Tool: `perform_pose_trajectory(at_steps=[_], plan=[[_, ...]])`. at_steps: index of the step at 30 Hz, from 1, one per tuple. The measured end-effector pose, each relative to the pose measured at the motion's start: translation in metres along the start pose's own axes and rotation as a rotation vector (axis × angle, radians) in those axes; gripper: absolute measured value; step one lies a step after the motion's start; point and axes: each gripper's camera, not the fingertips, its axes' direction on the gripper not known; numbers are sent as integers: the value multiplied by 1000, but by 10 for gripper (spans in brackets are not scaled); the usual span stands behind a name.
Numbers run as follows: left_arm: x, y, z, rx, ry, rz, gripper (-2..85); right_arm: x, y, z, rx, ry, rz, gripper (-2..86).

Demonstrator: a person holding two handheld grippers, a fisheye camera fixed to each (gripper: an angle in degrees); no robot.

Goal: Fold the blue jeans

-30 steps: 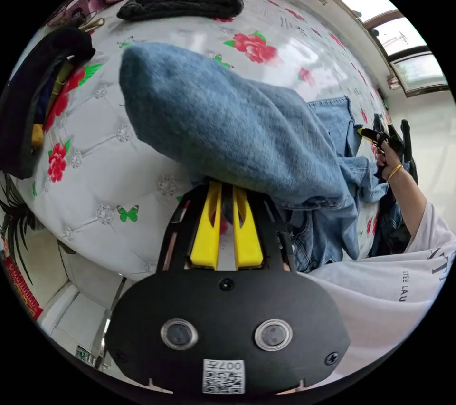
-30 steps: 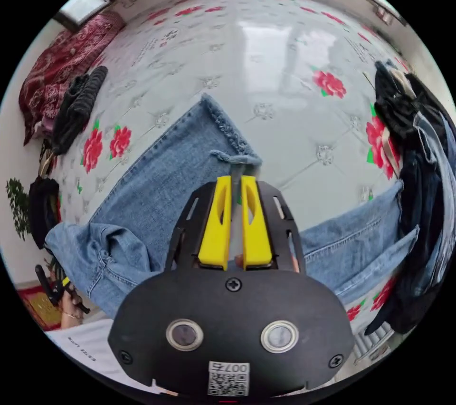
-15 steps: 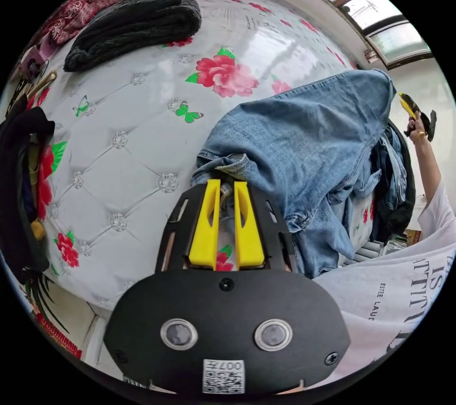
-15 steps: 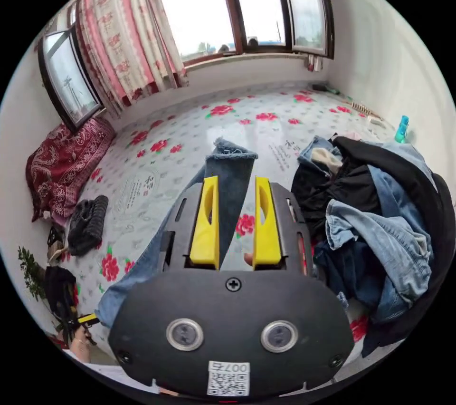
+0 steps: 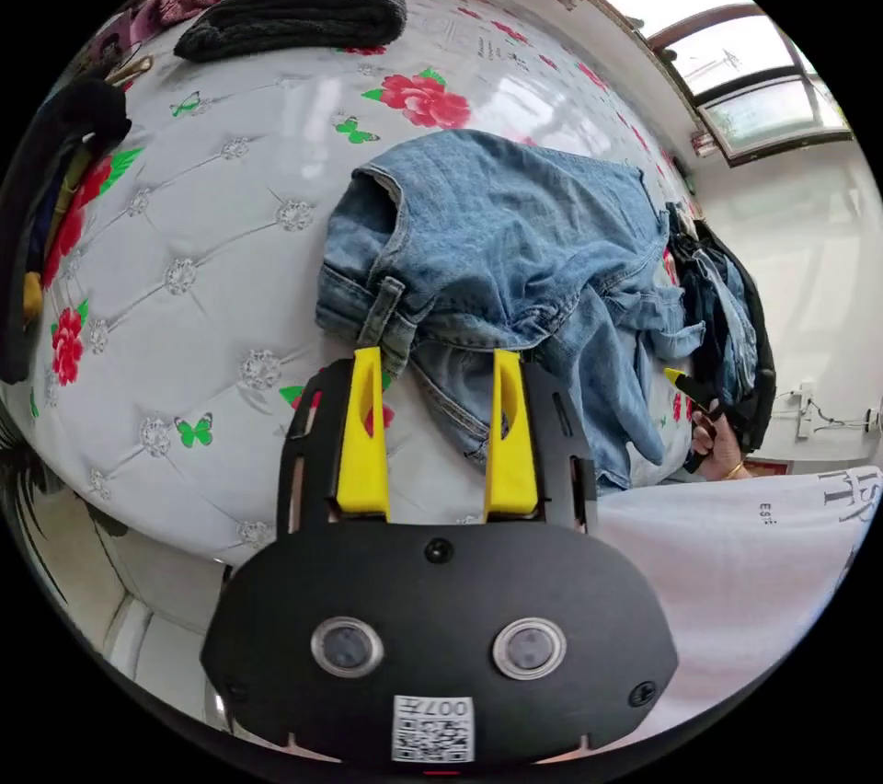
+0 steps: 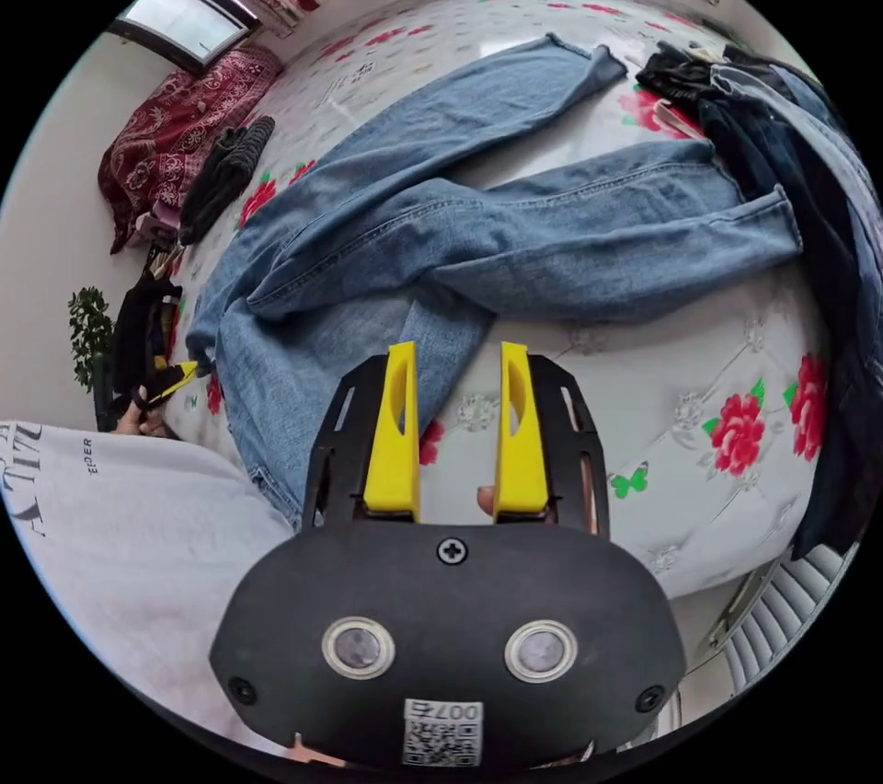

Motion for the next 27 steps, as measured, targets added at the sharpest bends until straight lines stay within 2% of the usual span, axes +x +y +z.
perform_pose_trajectory(at_steps=[2,4,5,7,9,10,12,16,19,22,25,27], plan=[[26,-9,17,-19,-94,57,144,-3,5,6,-24,-54,12,88],[54,-28,35,-37,-297,131,129,-8,5,19,-72,-49,10,81],[60,-35,39,-45,-338,166,124,-11,5,29,-110,-38,14,70],[73,-65,49,-90,-409,291,95,-15,8,25,-57,35,53,50],[69,-92,42,-86,-413,309,76,-23,8,22,-78,-12,83,19],[63,-113,34,-85,-467,317,69,-25,8,19,-76,-31,84,16],[56,-145,9,-43,-599,340,65,-47,11,14,-104,-195,54,7],[19,-202,-84,32,-679,242,80,-126,20,11,-174,-422,-155,11],[-16,-194,-141,86,-756,111,72,-179,30,14,-227,-538,-306,28],[-45,-139,-179,135,-731,67,80,-168,26,-9,-197,-500,-342,48],[-76,-55,-185,95,-551,10,92,-101,20,-54,-22,-396,-207,67],[-92,-1,-174,52,-431,-52,99,-29,18,-82,53,-207,-18,80]])
